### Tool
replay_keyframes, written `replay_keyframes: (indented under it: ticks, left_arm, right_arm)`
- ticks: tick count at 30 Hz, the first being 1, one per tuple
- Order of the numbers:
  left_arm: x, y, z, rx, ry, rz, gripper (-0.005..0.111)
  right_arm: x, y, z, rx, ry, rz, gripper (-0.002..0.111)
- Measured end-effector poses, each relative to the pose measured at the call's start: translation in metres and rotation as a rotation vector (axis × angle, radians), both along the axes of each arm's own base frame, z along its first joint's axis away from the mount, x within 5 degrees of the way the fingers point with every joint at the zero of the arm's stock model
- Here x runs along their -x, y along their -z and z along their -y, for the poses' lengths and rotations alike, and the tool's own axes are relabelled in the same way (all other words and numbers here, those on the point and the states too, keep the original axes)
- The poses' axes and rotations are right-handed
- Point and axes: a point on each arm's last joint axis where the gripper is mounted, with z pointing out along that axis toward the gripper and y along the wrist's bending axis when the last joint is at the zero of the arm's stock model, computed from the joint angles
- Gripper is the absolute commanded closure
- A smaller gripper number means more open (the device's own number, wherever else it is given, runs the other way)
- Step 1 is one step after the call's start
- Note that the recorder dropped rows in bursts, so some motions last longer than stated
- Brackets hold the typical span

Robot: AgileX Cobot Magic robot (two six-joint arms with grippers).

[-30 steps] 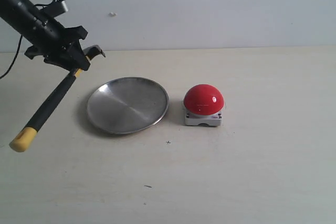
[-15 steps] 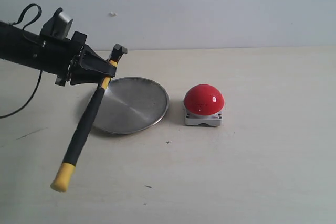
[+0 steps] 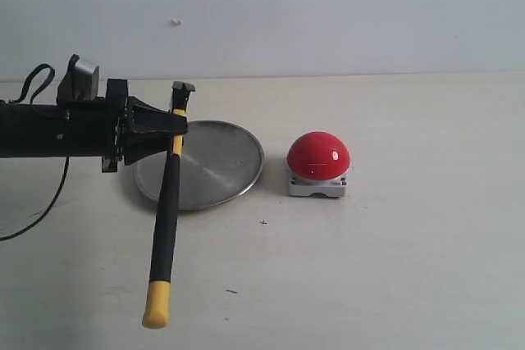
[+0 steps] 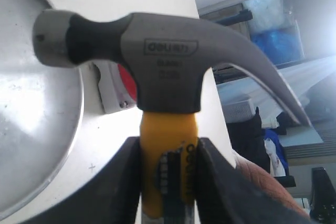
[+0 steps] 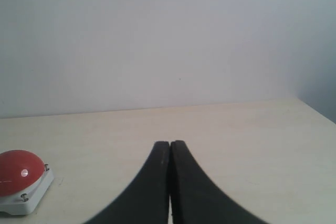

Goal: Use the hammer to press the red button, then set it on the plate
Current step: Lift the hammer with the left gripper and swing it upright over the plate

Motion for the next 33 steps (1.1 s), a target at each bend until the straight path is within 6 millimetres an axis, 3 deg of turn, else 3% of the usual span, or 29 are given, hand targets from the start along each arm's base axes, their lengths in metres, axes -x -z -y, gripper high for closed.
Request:
replay_keyframes:
  ticks: [14,16,19,21,28,30,33]
  left_arm:
    - [0.010,0.006,0.013,-0.012,0.040,0.013,0.107]
    - [0.010,0.006,0.013,-0.012,0.040,0.014,0.107]
    - [0.010,0.006,0.013,-0.012,0.039,0.018,0.107]
    - [0.010,0.006,0.013,-0.012,0.039,0.018,0.107]
    - [0.010,0.006,0.013,-0.012,0.039,0.018,0.107]
    - [0.010,0.006,0.013,-0.012,0.039,0.018,0.107]
    - [0.010,0.006,0.013,-0.012,0.039,0.018,0.107]
  right_arm:
    - [0.000,-0.001,-0.001,-0.018,-0.007,0.020,0.108]
    - [-0.001,-0.006,-0.003,-0.163,-0.032,0.101,0.108]
    - [0.000,-0.016,-0.005,-0.636,-0.081,0.299,0.108]
    - [0.000,-0.018,-0.005,-0.715,-0.091,0.337,0.108]
    - [0.002,-0.027,-0.004,-0.720,-0.129,0.443,0.108]
    - [0.001,-0.032,-0.006,-0.619,-0.125,0.391,0.108]
    - [-0.010,-0.060,-0.005,-0.440,-0.099,0.277,0.108]
